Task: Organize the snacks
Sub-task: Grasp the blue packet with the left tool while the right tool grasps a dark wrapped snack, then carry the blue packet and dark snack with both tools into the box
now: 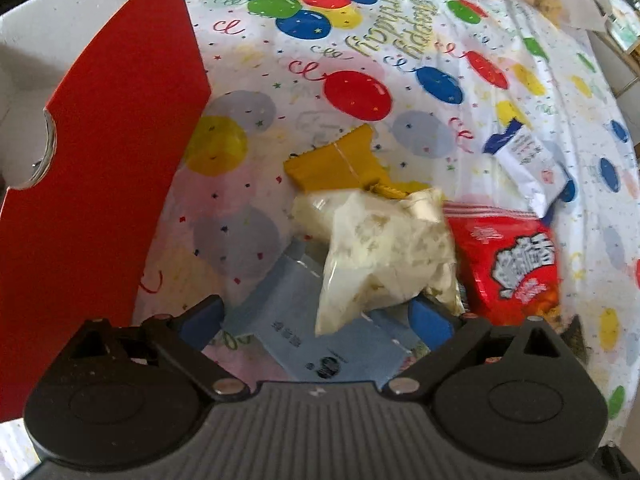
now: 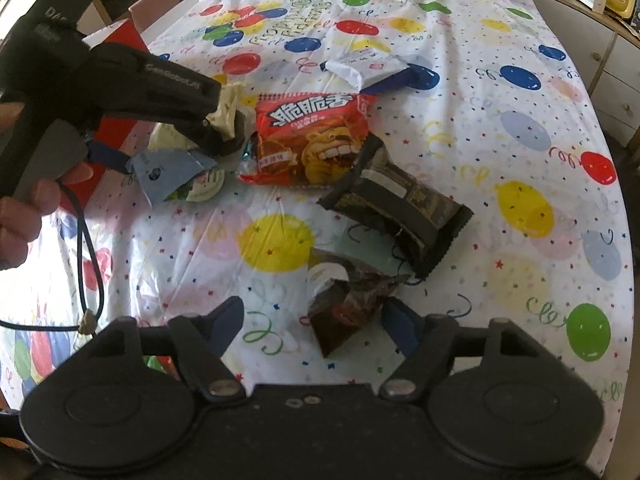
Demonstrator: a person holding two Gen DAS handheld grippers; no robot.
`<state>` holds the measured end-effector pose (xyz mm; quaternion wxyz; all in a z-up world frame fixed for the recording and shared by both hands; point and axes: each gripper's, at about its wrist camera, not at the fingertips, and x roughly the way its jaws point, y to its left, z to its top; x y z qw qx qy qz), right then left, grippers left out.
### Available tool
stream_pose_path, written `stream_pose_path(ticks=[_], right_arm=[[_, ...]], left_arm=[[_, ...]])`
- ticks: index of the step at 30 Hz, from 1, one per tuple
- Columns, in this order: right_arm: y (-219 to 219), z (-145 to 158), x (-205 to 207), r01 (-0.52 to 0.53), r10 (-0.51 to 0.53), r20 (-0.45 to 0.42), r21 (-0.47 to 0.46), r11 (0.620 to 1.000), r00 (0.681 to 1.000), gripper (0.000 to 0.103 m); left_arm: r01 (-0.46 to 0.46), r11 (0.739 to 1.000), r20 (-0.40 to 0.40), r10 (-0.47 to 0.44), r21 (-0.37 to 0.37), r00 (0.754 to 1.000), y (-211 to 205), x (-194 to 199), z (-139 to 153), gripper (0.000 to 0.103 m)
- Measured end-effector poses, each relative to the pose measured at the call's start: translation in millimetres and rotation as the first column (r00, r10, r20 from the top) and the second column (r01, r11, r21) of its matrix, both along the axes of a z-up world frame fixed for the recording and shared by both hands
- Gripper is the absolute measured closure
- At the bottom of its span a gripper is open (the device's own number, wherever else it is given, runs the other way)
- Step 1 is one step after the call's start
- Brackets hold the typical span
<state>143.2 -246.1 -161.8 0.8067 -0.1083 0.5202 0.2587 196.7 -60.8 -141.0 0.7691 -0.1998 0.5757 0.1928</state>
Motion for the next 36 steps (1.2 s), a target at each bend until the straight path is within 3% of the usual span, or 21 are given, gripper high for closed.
stream_pose_path(ticks=[4,11,12,16,21,36], right_arm=[[3,0,0,-0.005,0.005,0.021,-0.016,1.0,1.0,0.034],[2,1,0,0.007,-0.005,0.056,-0.038,0.999,0.998,0.054],[2,2,0,0.011,-0.009,0.063,-0.045,0.999,0.998,0.061],[-2,2,0,0.029,-0.026,0.069,-0.042,0.999,0.997,0.073],[-3,3,-4,0.046,-0.043,0.072,-0.041,0.998,0.996,0.076],[-2,34,-34,0.115,-0.113,0.114,-0.011,0.993,0.987,0.077]], left_arm=[[-0.018,1.0,0.006,0.018,-0.01,1.0,4,-2,-1,0.004],[-0.033,0.999,0.021,0.033,0.012,0.999,8,-14,6,0.028],[-0.03,0.999,0.018,0.03,0.02,0.999,8,-15,6,0.031],[-0.018,0.999,0.022,0.017,0.027,1.0,9,-21,8,0.038],[-0.01,1.0,0.027,0.01,0.014,1.0,14,-28,10,0.05],[0.091,0.993,0.084,-0.084,-0.077,0.993,14,-55,25,0.052]])
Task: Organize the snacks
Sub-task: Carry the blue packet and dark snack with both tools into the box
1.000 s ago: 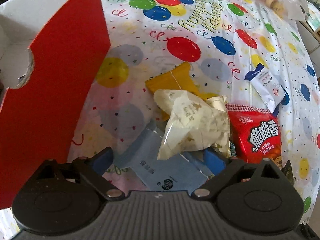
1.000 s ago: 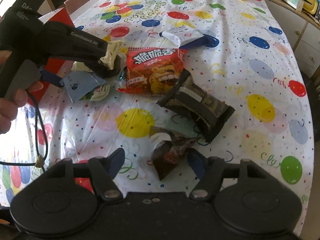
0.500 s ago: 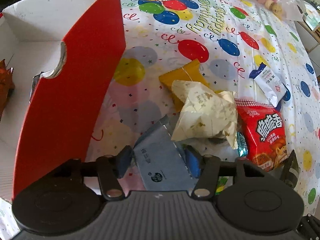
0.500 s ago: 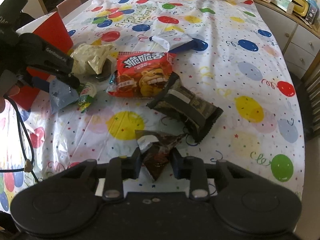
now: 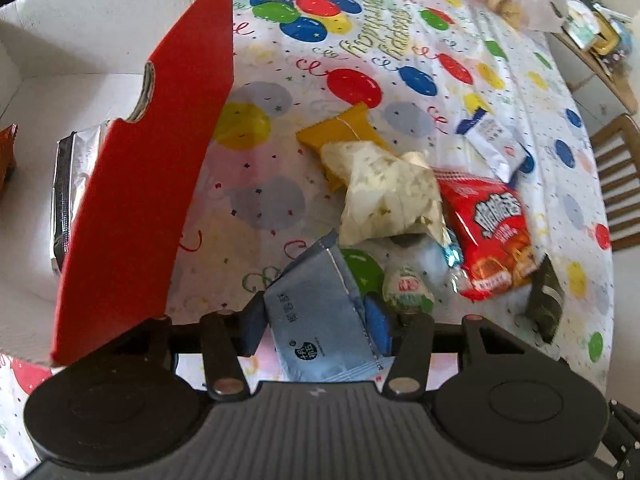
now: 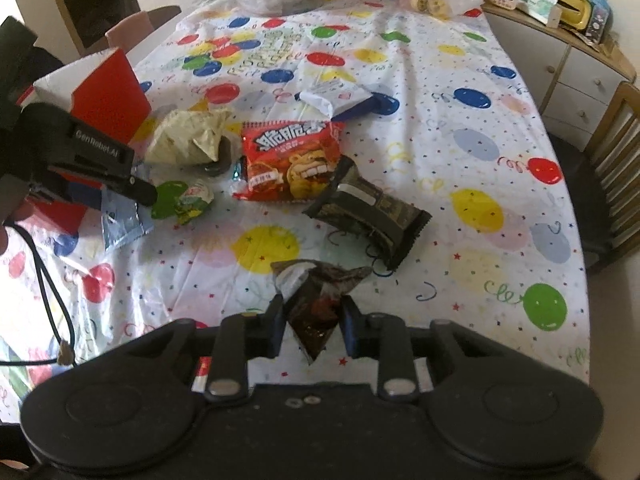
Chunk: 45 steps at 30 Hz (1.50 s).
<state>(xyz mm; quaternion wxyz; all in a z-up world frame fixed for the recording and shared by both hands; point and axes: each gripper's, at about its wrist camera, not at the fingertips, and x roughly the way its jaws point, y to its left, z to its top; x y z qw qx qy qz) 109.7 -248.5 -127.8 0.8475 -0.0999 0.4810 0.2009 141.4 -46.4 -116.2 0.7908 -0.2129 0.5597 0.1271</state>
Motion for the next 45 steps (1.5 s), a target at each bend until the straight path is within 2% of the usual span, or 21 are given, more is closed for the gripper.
stream_pose_path(ticks=[11,23,34,45], right_arm=[[27,41,-26,0.025,-0.028,0.059,0.054,0.998,0.998,0.077],[95,77,-44,-0.007,-0.006,0.129,0.1,0.995,0.992,0.077],[169,87,-47,-0.076,0.058,0.156,0.113,0.991,0.986,0.077],[248,81,-39,-0.164,0.148,0.162,0.086,0.983,0.976,0.077]], left_arm=[[0.108,0.994,0.085,-0.105,-0.032,0.991,11,-26,47,0.052],[0.178,0.984,0.175,-0.173,-0.015,0.969,51,-52,95,0.052],[0.18,0.983,0.184,-0.186,0.046,0.965,106,-69,119,0.052],[0.111,0.991,0.171,-0.123,0.08,0.978,177,-81,120,0.052]])
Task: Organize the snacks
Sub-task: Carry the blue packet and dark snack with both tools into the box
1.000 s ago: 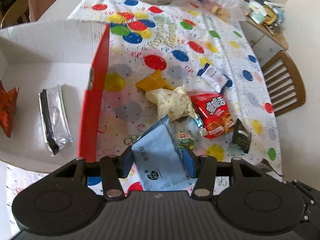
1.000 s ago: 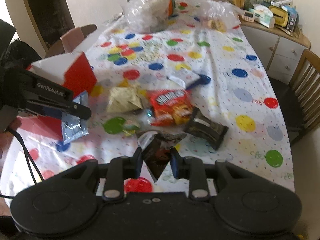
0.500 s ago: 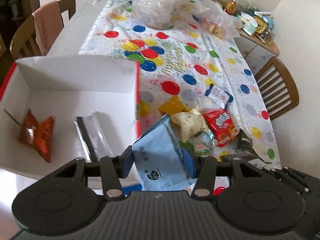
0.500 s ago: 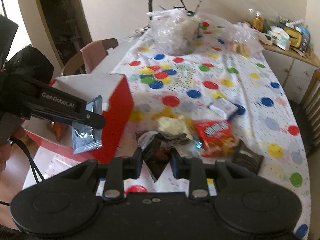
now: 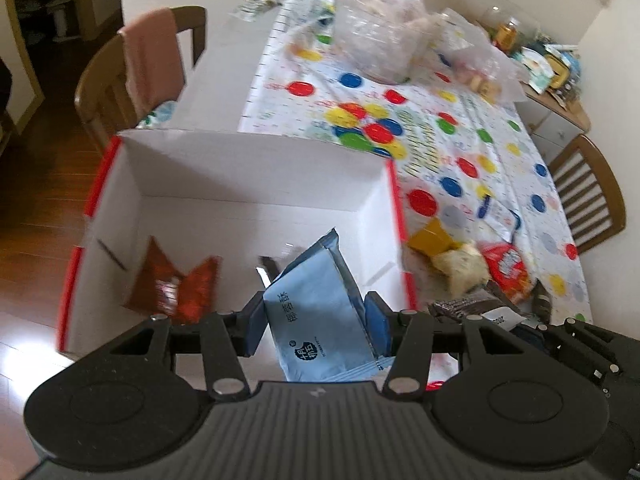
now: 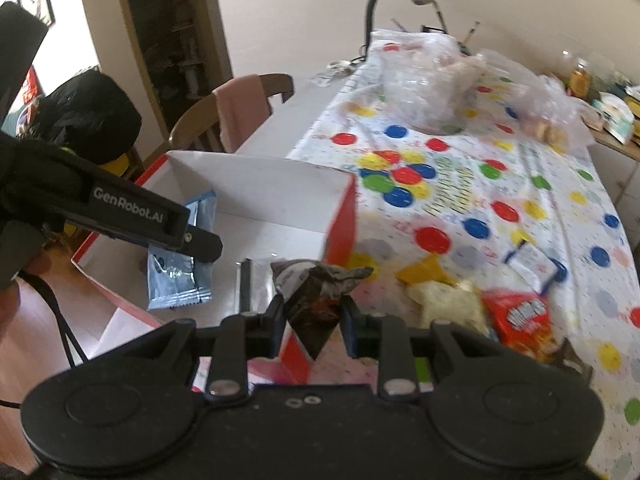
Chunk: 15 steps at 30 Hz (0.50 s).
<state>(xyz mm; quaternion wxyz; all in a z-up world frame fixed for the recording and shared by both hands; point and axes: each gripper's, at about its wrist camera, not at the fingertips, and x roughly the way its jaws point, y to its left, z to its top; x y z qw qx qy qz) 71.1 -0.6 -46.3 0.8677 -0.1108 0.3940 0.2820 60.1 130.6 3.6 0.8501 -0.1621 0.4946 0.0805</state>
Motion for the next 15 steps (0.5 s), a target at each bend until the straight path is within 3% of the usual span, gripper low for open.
stream_pose_path(ticks=[10,15], right_arm=[[59,-25,17,-0.056,0.054,-0.04,-0.061,0.997,0.998,0.077],[79,-46,26,-0.066,0.058,-0.101,-0.079,0.995,0.993,0.076]], left_arm=[[-0.057,0.996,-0.051,0.06,0.068,0.997,55,-2,-16,0.051],[-0.098,0.991,-0.08,0.106,0.096,0.991,78,0,-30,0.051]])
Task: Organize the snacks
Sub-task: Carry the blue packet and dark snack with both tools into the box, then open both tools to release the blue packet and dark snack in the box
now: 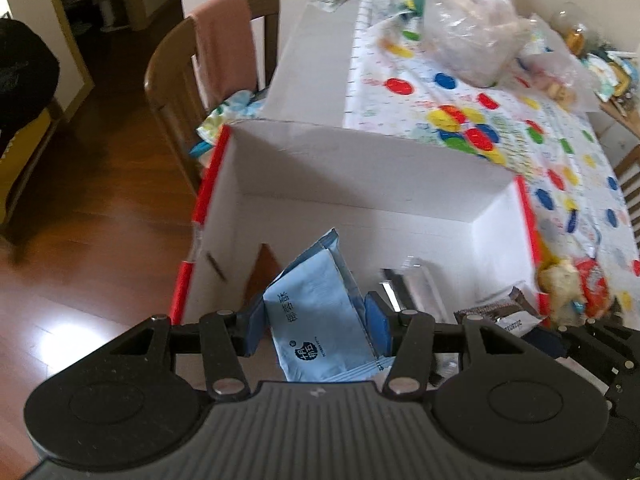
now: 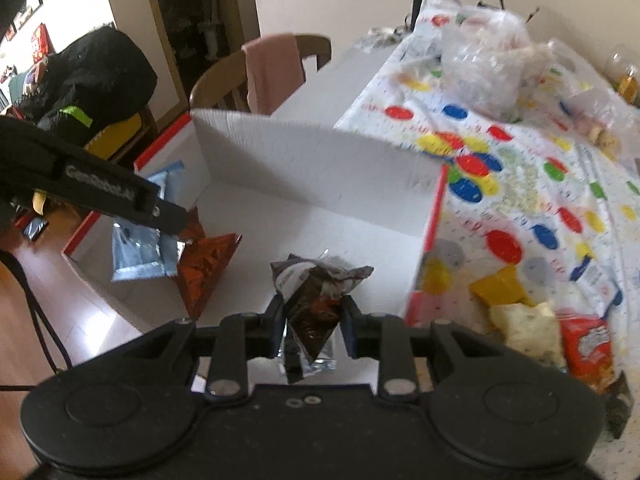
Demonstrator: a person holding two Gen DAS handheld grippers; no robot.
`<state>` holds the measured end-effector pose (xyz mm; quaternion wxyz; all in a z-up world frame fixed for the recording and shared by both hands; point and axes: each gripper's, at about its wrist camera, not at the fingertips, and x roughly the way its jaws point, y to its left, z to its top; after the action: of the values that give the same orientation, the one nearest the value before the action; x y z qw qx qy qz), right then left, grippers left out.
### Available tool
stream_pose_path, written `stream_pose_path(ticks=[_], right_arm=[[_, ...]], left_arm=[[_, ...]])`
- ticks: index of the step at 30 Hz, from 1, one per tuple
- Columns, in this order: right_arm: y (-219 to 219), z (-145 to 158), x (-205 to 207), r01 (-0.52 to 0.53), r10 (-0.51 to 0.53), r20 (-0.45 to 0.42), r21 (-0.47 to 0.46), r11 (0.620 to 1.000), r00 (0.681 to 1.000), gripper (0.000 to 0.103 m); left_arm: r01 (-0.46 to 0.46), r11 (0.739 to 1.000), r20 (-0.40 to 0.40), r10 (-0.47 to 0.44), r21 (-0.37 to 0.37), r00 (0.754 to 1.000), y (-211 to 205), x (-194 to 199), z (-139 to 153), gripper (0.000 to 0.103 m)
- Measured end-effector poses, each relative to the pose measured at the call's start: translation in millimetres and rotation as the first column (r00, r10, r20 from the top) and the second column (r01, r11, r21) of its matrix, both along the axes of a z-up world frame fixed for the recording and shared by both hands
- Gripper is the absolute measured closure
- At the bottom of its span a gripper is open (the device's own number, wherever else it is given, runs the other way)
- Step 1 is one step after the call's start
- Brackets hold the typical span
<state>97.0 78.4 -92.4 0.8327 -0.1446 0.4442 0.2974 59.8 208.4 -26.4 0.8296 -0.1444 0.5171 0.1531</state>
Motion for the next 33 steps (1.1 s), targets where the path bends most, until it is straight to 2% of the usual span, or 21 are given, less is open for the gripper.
stream_pose_path(ticks=[9,15,21,25,29,33], right_arm=[[19,-28,12,-0.011,0.008,-0.067,-0.038,0.999,0.998,0.076],[24,-36,13,-0.014,0.008,-0.08,-0.065,0.998,0.997,0.076],[28,-40,14,-0.012,0.005,-0.085,-0.079,0.997,0.996,0.076],[29,-39,12,-0.015,0.008,-0.082,-0.083,0.996,0.997,0.072],[27,-34,12,-0.01,0.004,-0.081,-0.072,0.997,0.997,0.069],[24,-27,9,-0.001,-0.004,-0.083,-0.051,0.999,0.997,0.065]], left_arm=[[-0.007,1.0,-0.08,0.008,0.013,0.997,19,4,-33,0.051],[0.013,1.0,-0.095,-0.012,0.01,0.995,17,4,-46,0.051],[0.03,0.998,-0.091,-0.025,0.05,0.996,11,5,-48,0.05],[0.03,0.998,-0.091,-0.026,0.05,0.996,11,4,-48,0.049],[0.022,0.999,-0.083,-0.018,0.047,0.996,11,3,-47,0.043],[0.018,0.999,-0.069,-0.015,0.04,0.997,9,-1,-43,0.043]])
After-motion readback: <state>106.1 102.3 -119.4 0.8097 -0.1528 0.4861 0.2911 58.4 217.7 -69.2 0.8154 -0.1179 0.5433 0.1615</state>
